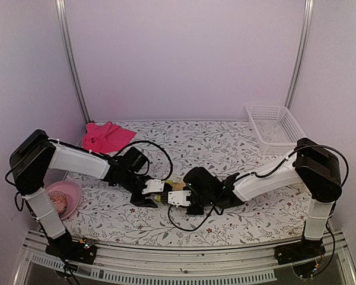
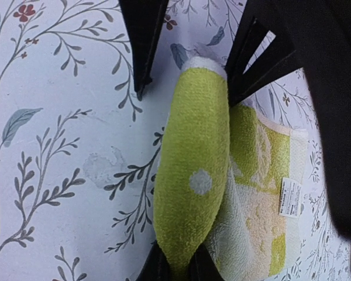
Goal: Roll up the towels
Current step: Roll the towel at the center of the board.
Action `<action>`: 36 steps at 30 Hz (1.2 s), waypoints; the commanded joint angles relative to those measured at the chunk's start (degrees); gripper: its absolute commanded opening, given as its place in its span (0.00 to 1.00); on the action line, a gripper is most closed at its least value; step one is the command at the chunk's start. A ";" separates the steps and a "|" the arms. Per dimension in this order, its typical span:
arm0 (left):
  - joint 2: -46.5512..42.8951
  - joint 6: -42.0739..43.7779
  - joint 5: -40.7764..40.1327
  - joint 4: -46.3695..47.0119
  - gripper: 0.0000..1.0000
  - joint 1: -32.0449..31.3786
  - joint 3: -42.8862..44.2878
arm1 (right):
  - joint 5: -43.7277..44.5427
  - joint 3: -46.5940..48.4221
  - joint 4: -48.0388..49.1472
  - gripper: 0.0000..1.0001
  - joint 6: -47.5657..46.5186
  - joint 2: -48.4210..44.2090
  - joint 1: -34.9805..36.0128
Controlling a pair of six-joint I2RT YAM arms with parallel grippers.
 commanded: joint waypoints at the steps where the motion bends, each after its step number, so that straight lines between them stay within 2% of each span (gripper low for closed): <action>1: -4.32 -0.63 -2.96 2.92 0.62 1.08 -4.44 | -6.19 2.08 -5.71 0.04 3.74 0.21 -1.62; 4: -7.29 -1.02 -3.98 7.63 0.71 1.73 -7.60 | -9.33 3.41 -8.18 0.04 4.74 0.35 -2.59; 7: -11.18 -1.29 -5.25 14.91 0.74 2.43 -11.79 | -13.05 5.56 -11.35 0.04 5.76 1.07 -3.82; 10: -15.32 0.36 -6.80 24.08 0.74 2.56 -17.25 | -16.94 8.39 -15.16 0.04 7.32 2.36 -5.50; 14: -19.68 4.73 -6.55 35.94 0.69 2.56 -25.04 | -23.13 13.39 -21.29 0.05 9.58 4.82 -7.92; 17: -21.07 7.83 -5.79 41.90 0.67 2.48 -29.40 | -25.34 15.48 -23.79 0.05 11.29 6.40 -9.41; 24: -16.96 12.21 -9.42 50.16 0.66 -1.35 -31.56 | -36.37 20.31 -29.55 0.08 14.43 10.79 -13.30; 29: -11.28 15.29 -14.26 55.07 0.65 -5.89 -31.25 | -40.48 23.89 -33.71 0.08 15.07 13.98 -14.69; 36: -6.63 17.05 -17.73 61.92 0.64 -8.63 -31.48 | -44.92 27.17 -37.62 0.08 15.60 17.13 -16.76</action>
